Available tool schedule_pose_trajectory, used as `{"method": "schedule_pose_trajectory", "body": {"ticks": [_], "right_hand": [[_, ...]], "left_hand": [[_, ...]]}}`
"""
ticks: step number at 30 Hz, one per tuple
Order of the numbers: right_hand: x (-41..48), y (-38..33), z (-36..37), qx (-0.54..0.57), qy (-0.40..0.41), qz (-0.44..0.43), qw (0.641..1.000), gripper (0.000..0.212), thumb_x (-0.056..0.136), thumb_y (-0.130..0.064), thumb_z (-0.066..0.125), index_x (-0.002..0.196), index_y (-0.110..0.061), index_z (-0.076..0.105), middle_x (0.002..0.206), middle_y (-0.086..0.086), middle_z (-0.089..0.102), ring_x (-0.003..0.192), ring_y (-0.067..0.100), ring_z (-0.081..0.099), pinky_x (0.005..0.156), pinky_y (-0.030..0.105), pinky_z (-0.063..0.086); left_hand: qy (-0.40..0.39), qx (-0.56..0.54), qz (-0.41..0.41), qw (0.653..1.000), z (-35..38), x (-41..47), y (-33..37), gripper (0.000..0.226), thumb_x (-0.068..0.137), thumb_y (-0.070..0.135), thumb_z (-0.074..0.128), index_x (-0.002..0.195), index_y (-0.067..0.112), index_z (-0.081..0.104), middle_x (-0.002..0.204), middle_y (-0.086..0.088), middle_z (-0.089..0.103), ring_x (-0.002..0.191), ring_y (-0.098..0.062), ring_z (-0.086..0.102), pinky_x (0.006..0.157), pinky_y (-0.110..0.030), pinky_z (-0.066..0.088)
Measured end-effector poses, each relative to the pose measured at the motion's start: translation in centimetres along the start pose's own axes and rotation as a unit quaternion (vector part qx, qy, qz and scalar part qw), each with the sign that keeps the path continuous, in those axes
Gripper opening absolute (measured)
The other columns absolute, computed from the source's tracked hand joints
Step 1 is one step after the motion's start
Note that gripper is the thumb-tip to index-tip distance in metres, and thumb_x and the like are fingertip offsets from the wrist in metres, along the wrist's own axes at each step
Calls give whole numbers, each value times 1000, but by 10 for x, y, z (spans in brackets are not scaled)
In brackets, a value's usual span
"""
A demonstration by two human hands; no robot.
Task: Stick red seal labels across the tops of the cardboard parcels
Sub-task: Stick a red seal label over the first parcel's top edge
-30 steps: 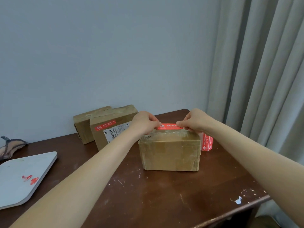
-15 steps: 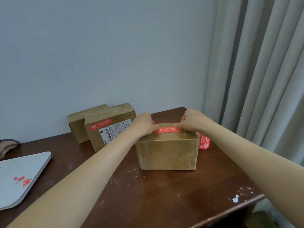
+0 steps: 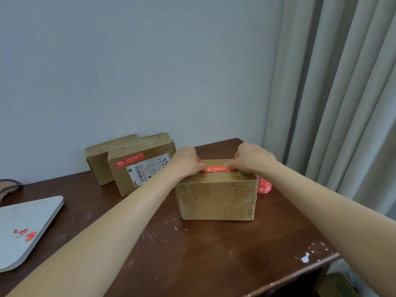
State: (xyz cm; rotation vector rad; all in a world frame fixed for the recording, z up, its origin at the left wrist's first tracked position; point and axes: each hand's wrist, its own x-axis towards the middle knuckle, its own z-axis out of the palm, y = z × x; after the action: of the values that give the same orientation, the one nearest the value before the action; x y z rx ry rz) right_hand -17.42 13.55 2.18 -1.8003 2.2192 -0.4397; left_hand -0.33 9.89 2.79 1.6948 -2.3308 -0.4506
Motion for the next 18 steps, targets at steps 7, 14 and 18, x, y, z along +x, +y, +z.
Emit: {"method": "schedule_pose_trajectory", "body": {"ticks": [7, 14, 18], "right_hand": [[-1, 0, 2, -16, 16, 0, 1000, 34, 79, -44, 66, 65, -14, 57, 68, 1, 61, 70, 22, 61, 60, 30, 45], [-5, -3, 4, -15, 31, 10, 999, 30, 79, -43, 66, 77, -14, 69, 79, -2, 70, 74, 18, 64, 65, 30, 50], [-7, -2, 4, 4, 32, 9, 999, 34, 78, -44, 68, 94, -14, 67, 87, -3, 70, 80, 17, 64, 71, 32, 53]], "left_hand": [[33, 20, 0, 999, 4, -3, 0, 20, 84, 27, 62, 74, 10, 67, 69, -6, 61, 60, -18, 48, 57, -30, 39], [47, 37, 4, 998, 6, -7, 2, 22, 84, 25, 61, 79, 5, 68, 80, -9, 66, 70, -21, 55, 63, -31, 43], [96, 33, 26, 994, 9, -14, -3, 37, 87, 26, 61, 120, 11, 51, 115, -6, 53, 101, -23, 56, 81, -31, 45]]}}
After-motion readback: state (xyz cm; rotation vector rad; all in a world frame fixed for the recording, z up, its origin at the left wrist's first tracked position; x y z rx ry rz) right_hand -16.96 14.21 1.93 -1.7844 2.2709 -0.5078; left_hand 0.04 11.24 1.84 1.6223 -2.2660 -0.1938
